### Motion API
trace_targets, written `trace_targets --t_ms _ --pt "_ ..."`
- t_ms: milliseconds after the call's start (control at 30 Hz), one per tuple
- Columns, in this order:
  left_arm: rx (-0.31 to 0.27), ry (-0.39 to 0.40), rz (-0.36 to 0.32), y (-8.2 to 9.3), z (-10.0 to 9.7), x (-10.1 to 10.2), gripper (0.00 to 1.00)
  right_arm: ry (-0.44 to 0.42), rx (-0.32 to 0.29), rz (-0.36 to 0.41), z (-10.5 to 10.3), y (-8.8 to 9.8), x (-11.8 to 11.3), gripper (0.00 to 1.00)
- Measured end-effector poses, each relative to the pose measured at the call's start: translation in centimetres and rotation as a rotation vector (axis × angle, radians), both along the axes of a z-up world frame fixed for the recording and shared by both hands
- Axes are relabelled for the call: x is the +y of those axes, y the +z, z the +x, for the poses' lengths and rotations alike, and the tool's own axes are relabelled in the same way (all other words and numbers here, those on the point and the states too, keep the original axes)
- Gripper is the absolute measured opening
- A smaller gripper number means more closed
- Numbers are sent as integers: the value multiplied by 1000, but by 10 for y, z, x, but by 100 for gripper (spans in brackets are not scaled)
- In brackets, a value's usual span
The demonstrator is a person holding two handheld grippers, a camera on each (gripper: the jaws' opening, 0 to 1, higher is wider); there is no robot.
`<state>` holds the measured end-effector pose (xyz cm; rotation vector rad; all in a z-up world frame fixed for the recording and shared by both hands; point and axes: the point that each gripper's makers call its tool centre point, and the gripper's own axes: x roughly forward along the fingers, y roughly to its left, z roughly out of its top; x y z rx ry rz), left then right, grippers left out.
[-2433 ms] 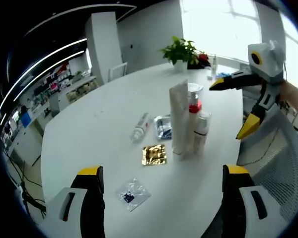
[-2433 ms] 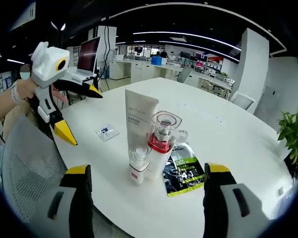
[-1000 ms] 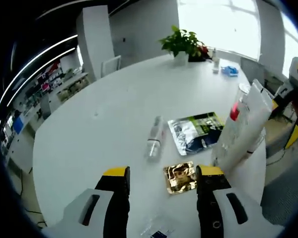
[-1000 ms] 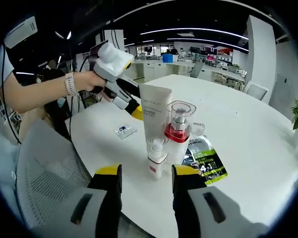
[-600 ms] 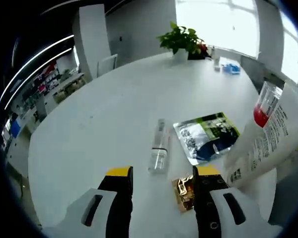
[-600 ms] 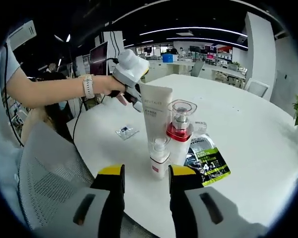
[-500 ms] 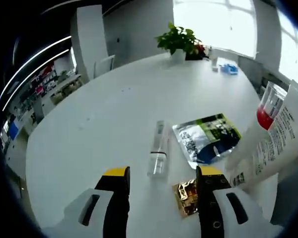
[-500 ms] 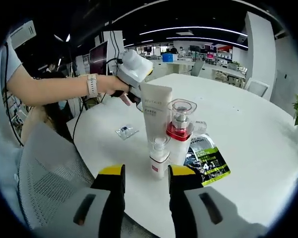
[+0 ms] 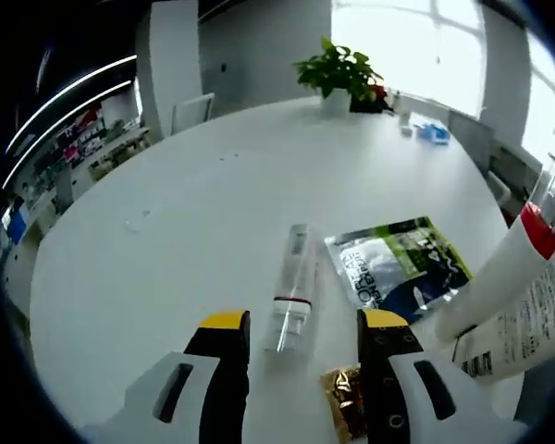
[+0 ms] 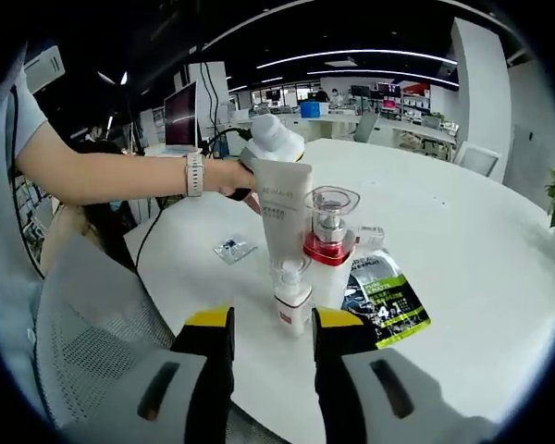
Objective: Arrange the skincare products in the storage area until every visible bottle or jar stands upright without overlapping.
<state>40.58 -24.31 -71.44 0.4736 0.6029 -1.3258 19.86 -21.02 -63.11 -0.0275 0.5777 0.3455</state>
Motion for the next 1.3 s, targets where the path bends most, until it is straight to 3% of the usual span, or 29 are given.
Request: trace_targets --t_ms 233,367,433,667,1033,1167,1300 --pt "10 21 2 -9 5 -3 40 -30 -10 14 3 0 -4 32" --pt "73 23 -35 -10 1 -9 42 -31 -4 11 3 0 -6 32" --pt "77 22 -30 -13 0 -11 44 -35 -2 8 4 -1 -8 32" --pt "61 42 -4 -21 5 -9 38 -41 -5 12 6 -1 -11 33" --pt "100 88 -9 -26 9 -7 26 -37 7 0 7 -5 -14 33" --pt "63 92 2 -28 10 -6 17 -38 7 -6 9 -6 -15 33" --pt "-5 59 26 -29 9 -6 17 -33 10 -11 7 -7 -13 33"
